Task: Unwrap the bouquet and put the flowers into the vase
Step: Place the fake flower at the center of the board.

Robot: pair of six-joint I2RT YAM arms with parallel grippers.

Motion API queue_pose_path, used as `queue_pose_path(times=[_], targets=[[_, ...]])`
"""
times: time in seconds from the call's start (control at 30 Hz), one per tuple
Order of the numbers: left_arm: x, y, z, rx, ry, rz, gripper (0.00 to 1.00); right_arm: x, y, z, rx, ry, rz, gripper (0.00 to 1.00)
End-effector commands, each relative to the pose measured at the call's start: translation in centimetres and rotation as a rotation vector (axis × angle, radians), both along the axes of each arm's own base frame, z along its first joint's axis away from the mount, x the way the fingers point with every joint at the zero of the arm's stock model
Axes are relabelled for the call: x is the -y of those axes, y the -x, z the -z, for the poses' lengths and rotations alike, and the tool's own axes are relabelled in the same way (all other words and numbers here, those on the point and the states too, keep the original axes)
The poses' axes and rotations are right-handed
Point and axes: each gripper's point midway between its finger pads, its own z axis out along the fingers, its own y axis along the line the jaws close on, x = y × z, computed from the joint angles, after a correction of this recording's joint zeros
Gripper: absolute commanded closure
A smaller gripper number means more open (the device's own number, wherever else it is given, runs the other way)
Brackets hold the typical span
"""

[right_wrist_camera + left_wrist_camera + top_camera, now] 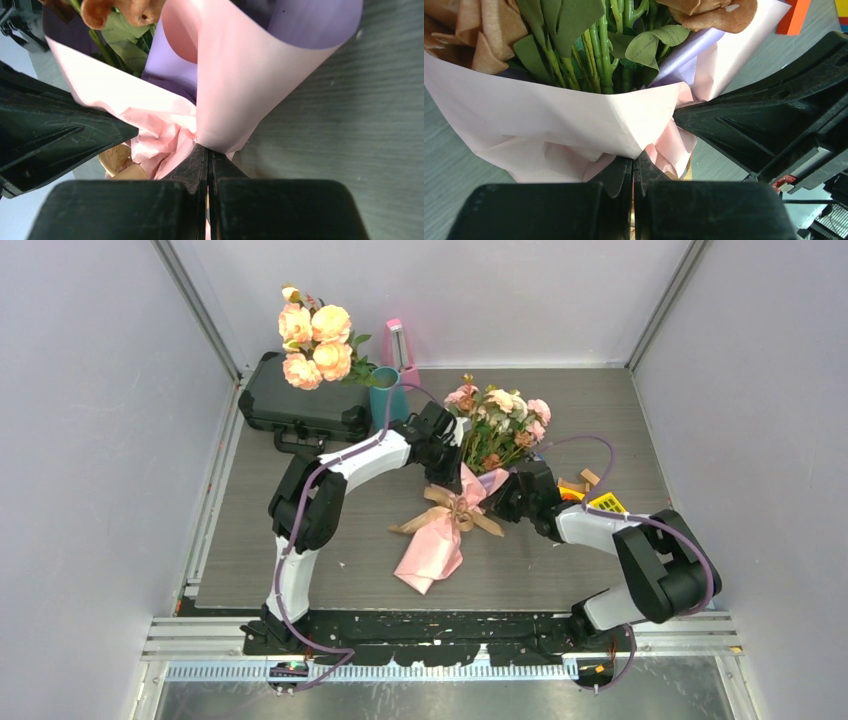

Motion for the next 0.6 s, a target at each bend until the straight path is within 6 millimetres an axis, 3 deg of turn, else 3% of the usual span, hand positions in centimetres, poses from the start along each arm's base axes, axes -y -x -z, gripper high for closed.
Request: queue_pose_path(times=[0.0,0.07,0.13,0.3,0.4,0.5,0.53,0.57], targets=[[1.4,-2.3,-1.4,0.093,0.033,0.007,1.0,-0.2,-2.5,-1.3,0.063,-0.028,-0.044,1.0],[1.5,-2.4,-1.9,0.106,0.039,0.013,0.94,-0.4,-2.7,-1.4,0.065,-0.036,-0.065,1.0],[1.3,-2.3,-2.7,0.121,0.042,0.02,0.8,-0.6,-2.6,-1.7,0.073,-0.039,-0.084,0.98],[0.4,-1.3,-6.1,0.173,0.06,0.052,0.42,0.0,-2.0,-3.2,0.103,-0.012,-0.098,0.49],[-1.0,-0.2,-8.5,0.217,0.059,0.067,0.2,0.9,-1.2,-4.8,0.135,0.007,-0.096,0.38],[-3.0,1.3,-10.4,0.268,0.045,0.07,0.06,2.7,0.5,-5.1,0.125,0.055,-0.089,0.31],[-3.6,1.9,-10.8,0.281,0.044,0.077,0.02,3.0,0.9,-6.3,0.159,0.055,-0.087,0.28],[-4.2,2.8,-11.3,0.292,0.048,0.098,0.01,3.6,1.8,-5.8,0.138,0.082,-0.091,0.27]])
